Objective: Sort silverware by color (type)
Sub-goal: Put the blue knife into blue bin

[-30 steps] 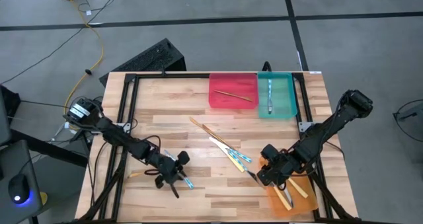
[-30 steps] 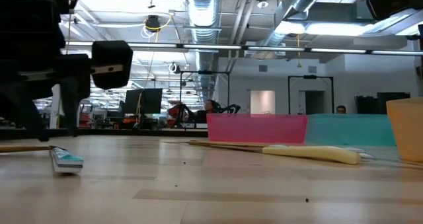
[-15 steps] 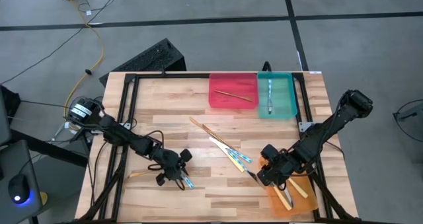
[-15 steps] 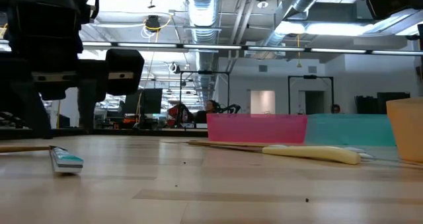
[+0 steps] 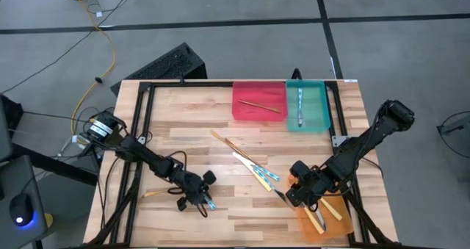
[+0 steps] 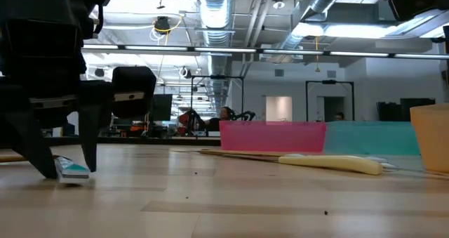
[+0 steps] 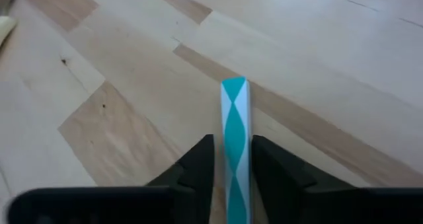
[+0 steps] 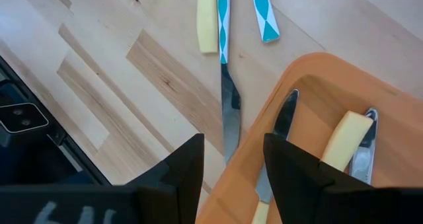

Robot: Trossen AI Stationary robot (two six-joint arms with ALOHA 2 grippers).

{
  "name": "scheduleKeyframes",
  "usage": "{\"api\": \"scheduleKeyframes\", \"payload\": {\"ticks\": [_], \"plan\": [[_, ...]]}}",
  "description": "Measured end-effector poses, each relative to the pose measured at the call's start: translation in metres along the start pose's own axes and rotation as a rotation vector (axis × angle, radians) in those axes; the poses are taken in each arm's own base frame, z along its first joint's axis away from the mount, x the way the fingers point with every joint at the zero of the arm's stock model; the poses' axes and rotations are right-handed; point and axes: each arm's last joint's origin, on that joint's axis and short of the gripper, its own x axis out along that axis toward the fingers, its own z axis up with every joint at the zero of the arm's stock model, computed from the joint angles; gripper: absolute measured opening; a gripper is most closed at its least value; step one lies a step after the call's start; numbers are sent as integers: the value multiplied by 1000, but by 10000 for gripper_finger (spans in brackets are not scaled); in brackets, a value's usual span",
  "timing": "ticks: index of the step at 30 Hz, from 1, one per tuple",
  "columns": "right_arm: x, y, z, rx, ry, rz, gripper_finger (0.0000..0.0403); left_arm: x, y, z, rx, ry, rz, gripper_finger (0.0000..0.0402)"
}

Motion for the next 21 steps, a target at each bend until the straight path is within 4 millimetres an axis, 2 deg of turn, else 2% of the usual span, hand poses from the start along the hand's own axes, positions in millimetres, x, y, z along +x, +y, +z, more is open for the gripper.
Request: {"api": "scheduleKeyframes", "payload": {"ticks": [4, 9, 13, 21], "plan": [[0, 0, 0, 0, 0, 0, 178, 1, 0, 0, -13, -2, 21, 23], [0, 0, 0, 1, -2, 0, 178, 1, 4, 1, -110, -21, 98, 22], [0, 0, 1, 3, -24, 1, 178, 0, 8, 8, -178, -111, 144, 22], [0, 0, 1, 2, -47, 1, 178, -9, 19, 16, -294, -183, 256, 22]]}}
